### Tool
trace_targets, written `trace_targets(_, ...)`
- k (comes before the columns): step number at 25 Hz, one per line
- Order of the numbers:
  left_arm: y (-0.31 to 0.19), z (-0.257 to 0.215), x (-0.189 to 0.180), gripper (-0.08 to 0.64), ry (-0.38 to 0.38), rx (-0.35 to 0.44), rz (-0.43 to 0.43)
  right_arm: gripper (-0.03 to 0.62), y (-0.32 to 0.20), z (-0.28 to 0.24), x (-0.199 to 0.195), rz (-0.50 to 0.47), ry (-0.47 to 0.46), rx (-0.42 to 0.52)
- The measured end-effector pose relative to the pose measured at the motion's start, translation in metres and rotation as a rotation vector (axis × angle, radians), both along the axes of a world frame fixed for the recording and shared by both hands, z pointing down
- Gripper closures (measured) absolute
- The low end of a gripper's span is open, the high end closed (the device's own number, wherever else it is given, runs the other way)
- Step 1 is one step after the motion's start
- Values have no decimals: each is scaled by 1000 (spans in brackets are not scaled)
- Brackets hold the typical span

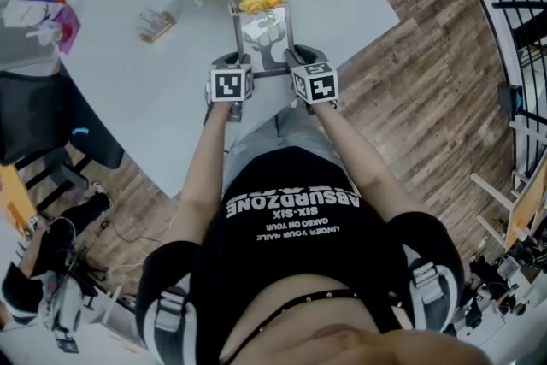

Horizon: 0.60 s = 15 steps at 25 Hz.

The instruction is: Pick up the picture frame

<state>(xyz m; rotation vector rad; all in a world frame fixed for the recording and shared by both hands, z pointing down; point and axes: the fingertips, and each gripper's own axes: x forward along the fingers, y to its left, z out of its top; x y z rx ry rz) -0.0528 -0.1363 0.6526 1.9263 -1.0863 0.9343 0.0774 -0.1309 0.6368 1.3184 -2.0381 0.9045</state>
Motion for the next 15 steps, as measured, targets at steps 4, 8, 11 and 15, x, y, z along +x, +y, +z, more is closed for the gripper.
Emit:
trace_targets(4,7,-6,3,459,18,10,4,489,7,-9,3,13,-3,13)
trace_targets(8,15,-15,6,459,33,25,15,489,17,-17,6,26,-7,15)
trace_targets(11,17,-22,8,459,35,43,22,489,21,-22,8,38,-15,20)
trace_targets(15,24,-34,11,459,40,61,37,491,29,-32,12,55,-28,21)
